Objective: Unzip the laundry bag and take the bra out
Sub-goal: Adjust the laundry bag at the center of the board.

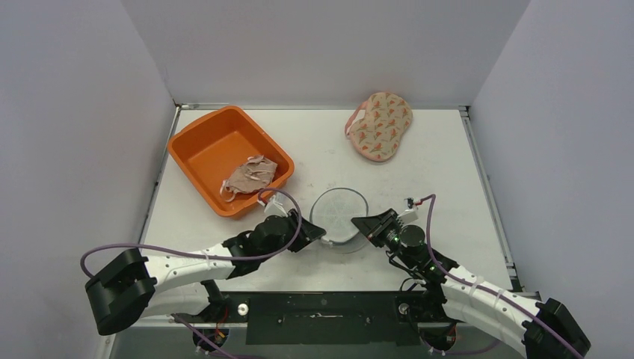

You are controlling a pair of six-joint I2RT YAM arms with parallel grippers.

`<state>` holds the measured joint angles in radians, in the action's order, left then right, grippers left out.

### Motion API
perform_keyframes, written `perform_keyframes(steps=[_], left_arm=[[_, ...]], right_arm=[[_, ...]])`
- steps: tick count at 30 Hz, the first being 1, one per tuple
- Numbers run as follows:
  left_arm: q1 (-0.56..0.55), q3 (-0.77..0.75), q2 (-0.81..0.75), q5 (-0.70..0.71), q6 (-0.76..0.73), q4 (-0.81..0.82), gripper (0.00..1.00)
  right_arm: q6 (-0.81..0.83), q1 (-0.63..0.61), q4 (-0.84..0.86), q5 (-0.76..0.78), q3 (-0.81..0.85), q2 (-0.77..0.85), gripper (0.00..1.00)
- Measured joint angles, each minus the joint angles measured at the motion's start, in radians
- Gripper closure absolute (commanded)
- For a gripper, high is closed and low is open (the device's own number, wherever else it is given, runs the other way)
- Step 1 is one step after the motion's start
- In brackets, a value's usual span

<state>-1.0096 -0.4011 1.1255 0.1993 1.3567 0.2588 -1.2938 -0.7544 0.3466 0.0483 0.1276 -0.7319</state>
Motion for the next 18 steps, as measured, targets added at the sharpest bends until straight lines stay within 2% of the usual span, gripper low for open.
perform_keyframes(steps=[3, 4, 5, 7, 8, 10, 12, 18], left_arm=[[0.01, -0.011, 0.023, -0.023, -0.006, 0.021, 0.93], [0.011, -0.014, 0.026, -0.026, -0.007, 0.027, 1.0], [0.012, -0.018, 0.028, -0.031, -0.008, 0.03, 1.0], [0.013, -0.027, 0.029, -0.036, -0.013, 0.031, 1.0], [0.015, -0.029, 0.029, -0.039, -0.014, 0.031, 1.0], [0.019, -0.033, 0.028, -0.04, -0.014, 0.03, 1.0], [0.024, -0.035, 0.021, -0.041, -0.015, 0.023, 1.0], [0.035, -0.076, -0.035, -0.007, -0.027, -0.087, 1.0]], right_arm=[[0.011, 0.0, -0.009, 0.0, 0.001, 0.001, 0.94], [0.018, 0.0, -0.014, 0.0, 0.002, 0.003, 0.9], [0.026, 0.0, -0.023, 0.0, 0.005, 0.005, 0.76], [0.047, 0.0, -0.051, 0.0, 0.017, 0.015, 0.41], [0.061, 0.0, -0.073, -0.002, 0.027, 0.022, 0.28], [0.11, 0.0, -0.132, -0.004, 0.061, 0.036, 0.13], [0.177, 0.0, -0.211, -0.003, 0.118, 0.053, 0.06], [0.386, 0.0, -0.418, 0.032, 0.302, 0.102, 0.03]])
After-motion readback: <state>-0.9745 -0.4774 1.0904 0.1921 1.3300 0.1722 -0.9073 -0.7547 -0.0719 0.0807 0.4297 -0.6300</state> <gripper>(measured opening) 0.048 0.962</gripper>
